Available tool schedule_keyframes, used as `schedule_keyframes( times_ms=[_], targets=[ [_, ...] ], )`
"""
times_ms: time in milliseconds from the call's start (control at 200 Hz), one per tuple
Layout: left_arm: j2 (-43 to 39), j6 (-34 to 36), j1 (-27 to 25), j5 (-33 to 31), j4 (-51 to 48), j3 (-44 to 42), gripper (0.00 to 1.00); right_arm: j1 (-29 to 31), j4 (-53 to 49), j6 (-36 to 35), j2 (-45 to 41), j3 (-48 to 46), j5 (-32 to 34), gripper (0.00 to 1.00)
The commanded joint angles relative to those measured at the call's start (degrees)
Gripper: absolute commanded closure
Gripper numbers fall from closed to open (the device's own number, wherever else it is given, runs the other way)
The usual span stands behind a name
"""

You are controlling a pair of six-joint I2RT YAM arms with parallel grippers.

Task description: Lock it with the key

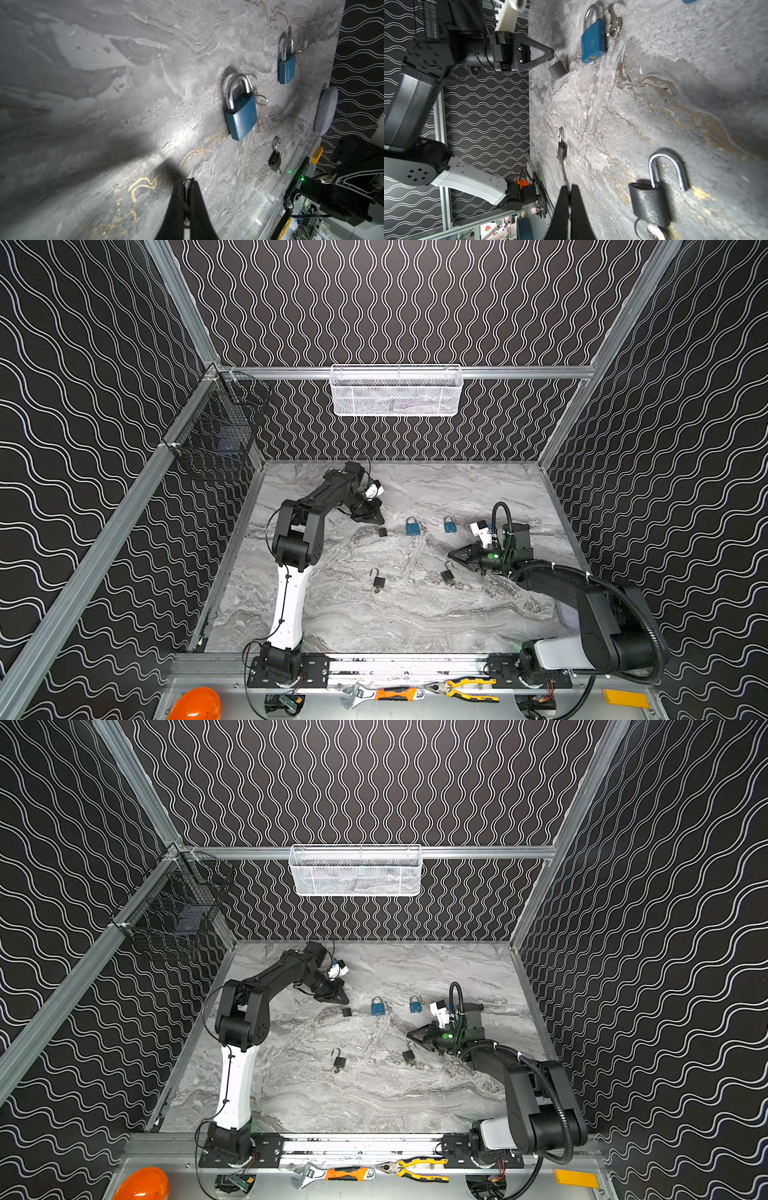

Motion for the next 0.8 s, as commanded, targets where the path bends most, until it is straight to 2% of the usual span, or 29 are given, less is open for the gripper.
schedule_keyframes(
  times_ms=[0, 115, 255, 380, 591, 796],
  targets=[
    [1.88, 2.91, 0.68, -0.51, -2.38, 2.4, 1.0, -0.04, 2.71, 1.47, 0.92, -0.1, 0.48, 1.0],
    [3.1, 2.38, 1.14, -2.67, -3.07, 4.4, 1.0, -0.01, 3.6, 1.79, 1.8, -0.26, 1.12, 1.0],
    [4.12, 1.15, 1.38, -3.04, -2.51, 5.97, 0.82, 0.0, 3.3, 1.24, 1.94, 0.1, 2.21, 1.0],
    [5.19, -0.38, 1.84, -2.32, -1.2, 7.19, 0.73, 0.08, 1.81, 0.44, 1.76, 0.48, 2.96, 1.0],
    [5.89, -3.31, 2.09, -1.97, 1.25, 7.85, 0.64, 0.4, 1.78, -0.01, 0.8, -0.11, 3.18, 1.0],
    [0.24, -8.08, 3.45, -1.18, 7.64, 4.95, 0.59, 1.99, 2.03, 0.99, 0.27, 0.53, 5.74, 1.0]
  ],
)
